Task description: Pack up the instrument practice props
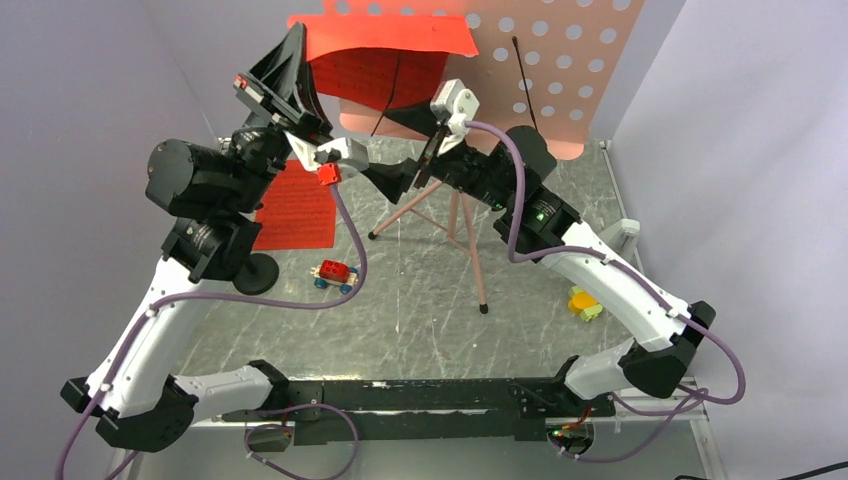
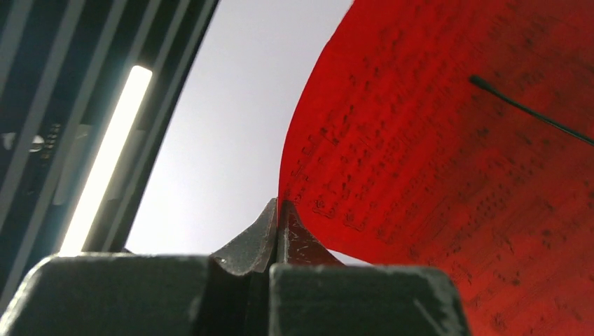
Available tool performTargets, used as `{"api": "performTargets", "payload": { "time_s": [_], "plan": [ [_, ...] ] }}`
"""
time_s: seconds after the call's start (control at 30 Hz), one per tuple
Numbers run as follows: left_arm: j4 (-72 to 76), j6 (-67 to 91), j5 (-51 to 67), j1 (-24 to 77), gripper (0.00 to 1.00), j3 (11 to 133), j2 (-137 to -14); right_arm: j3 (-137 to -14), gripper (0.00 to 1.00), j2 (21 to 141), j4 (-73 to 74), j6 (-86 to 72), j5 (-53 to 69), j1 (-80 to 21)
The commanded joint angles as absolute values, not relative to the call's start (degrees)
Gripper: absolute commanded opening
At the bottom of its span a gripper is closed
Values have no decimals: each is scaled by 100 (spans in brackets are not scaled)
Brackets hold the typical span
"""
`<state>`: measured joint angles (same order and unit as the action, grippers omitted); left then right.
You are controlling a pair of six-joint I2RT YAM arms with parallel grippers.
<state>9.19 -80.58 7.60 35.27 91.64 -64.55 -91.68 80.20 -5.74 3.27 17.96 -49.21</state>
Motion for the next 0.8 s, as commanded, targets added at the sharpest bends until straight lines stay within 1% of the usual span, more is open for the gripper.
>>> {"api": "performTargets", "payload": {
  "time_s": [0.0,0.2,0.4,0.47,0.6,0.77],
  "plan": [
    [1400,-8259,598,3550,1,9700,-6713,-9121,100,7772,-1284,532,2178,-4922],
    [1501,-8358,527,3546,1,10480,-7199,-9067,100,7714,-1309,565,2154,-4922],
    [1489,-8506,91,3549,1,12199,-8050,-8797,100,7466,-1157,698,2249,-4923],
    [1519,-8647,24,3547,1,12569,-8254,-8661,100,7335,-1094,794,2275,-4924],
    [1706,-9165,18,3550,1,12756,-8317,-8418,100,7038,-701,1267,2317,-4928],
    [1642,-9715,-720,3532,1,12943,-8286,-7934,100,6636,-176,1737,2341,-4923]
  ]
}}
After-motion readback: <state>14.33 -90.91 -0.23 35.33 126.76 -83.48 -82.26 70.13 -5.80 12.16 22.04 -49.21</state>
